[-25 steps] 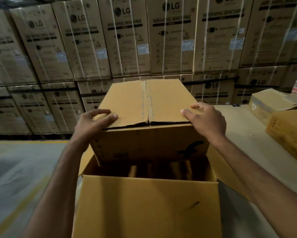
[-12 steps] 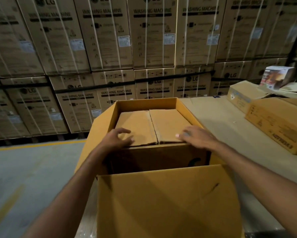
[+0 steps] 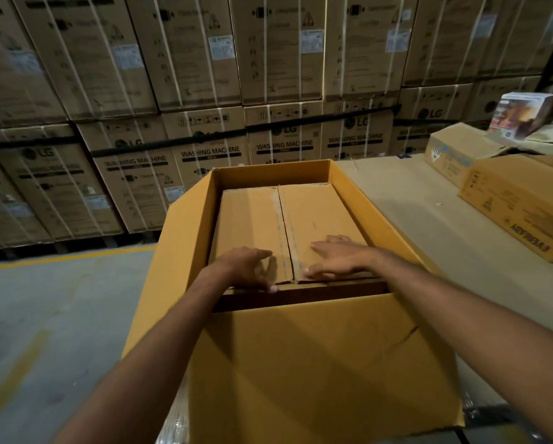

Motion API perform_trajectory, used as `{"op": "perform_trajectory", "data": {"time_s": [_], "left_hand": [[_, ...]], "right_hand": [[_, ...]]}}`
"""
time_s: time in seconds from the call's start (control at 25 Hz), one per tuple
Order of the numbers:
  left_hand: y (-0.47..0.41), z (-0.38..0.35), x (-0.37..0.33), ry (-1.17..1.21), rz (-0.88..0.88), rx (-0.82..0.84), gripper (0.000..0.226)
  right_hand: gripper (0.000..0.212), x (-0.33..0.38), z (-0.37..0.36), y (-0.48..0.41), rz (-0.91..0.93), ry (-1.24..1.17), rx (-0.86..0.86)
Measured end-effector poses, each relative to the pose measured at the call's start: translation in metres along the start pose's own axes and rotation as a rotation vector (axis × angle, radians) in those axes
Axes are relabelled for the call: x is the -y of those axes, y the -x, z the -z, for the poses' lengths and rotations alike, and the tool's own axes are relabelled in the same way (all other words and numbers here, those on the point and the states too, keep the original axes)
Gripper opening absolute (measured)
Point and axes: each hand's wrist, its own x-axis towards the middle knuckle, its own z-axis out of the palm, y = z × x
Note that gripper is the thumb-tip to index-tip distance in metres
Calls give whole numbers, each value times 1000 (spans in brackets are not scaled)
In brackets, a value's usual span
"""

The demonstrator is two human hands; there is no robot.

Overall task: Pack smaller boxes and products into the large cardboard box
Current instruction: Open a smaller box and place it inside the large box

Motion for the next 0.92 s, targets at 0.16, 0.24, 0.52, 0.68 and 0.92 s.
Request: {"op": "perform_trajectory", "data": {"time_s": [0.16, 0.24, 0.52, 0.68, 0.92], "left_hand": [[-6, 0, -6, -88, -71, -29, 89], [-11, -2, -14, -98, -97, -32, 79], [-24, -5, -40, -171, -254, -104, 38], [-21, -3, -38, -210, -294, -190, 32], [0, 17, -34, -25, -267, -331, 13]], "right_hand": [[108, 18, 9, -7, 139, 75, 109], [107, 14, 19, -11, 175, 136, 111], [105, -4, 30, -15, 198, 180, 136], [93, 0, 39, -18, 236, 32, 198], [62, 21, 42, -38, 184, -553, 36]]}}
